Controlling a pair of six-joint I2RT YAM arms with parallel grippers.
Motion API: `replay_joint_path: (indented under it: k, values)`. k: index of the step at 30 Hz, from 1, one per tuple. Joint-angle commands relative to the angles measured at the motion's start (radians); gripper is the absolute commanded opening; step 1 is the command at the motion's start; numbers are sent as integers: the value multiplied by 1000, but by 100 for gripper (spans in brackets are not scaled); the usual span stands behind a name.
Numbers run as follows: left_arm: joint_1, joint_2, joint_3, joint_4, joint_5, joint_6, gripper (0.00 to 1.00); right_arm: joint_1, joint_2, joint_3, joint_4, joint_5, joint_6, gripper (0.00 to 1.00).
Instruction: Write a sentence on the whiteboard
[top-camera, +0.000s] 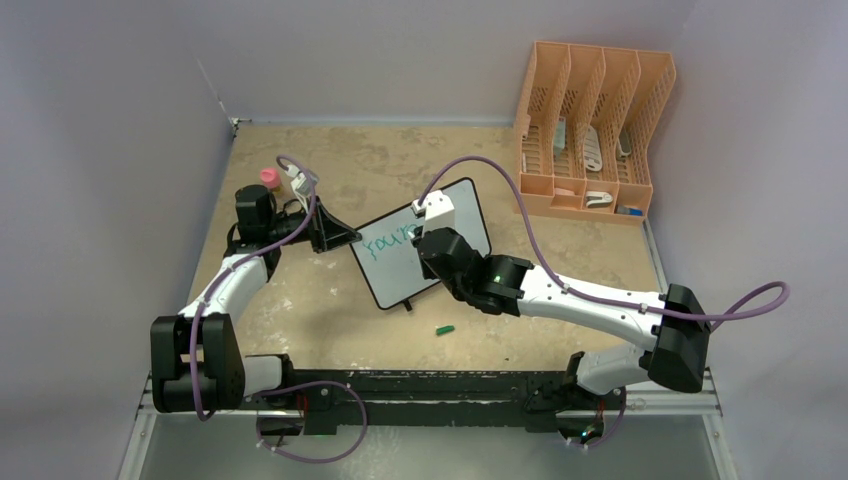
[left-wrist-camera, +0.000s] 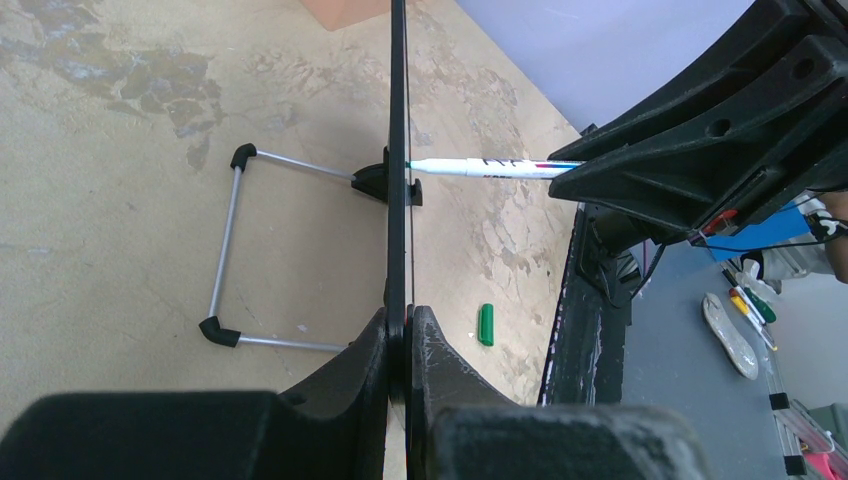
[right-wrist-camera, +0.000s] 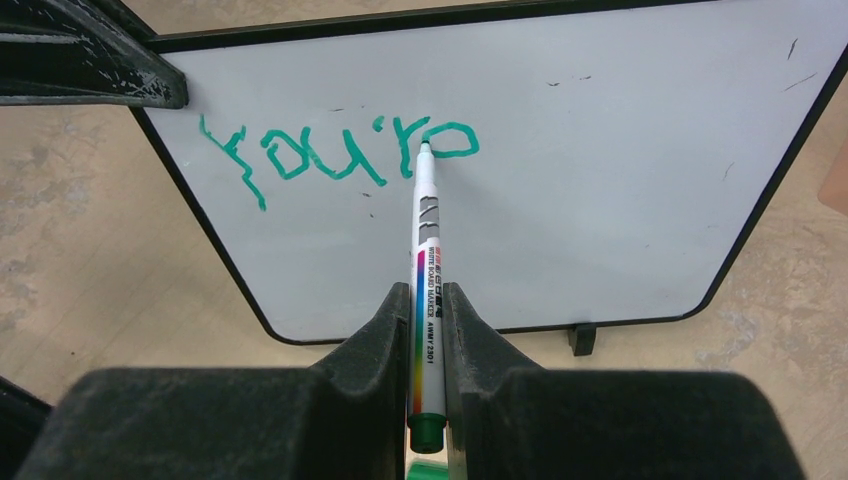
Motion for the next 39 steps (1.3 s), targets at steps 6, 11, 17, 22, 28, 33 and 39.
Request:
replay_joint_path:
  k: [6, 11, 17, 22, 28, 33, 39]
  values:
    - [-11, 7, 27, -7, 22, 37, 0, -6, -19, -13, -27, -3, 22, 0]
    - [-9, 9, 27, -8, 22, 38, 0, -6, -16, -17, -46, 1, 30, 0]
    - [-9, 9, 28, -9, 22, 38, 0, -6, -17, -21, -71, 32, 32, 0]
    - [-11, 11, 28, -9, 23, 38, 0, -6, -19, -19, -74, 64, 42, 0]
    - [-10, 12, 28, -9, 25, 38, 0, -7, -22, -14, -68, 90, 51, 0]
    - [-10, 12, 28, -9, 25, 38, 0, -7, -34, -16, -48, 100, 49, 0]
    - [-9, 12, 29, -10, 26, 38, 0, -6, -60, -28, -22, 99, 50, 0]
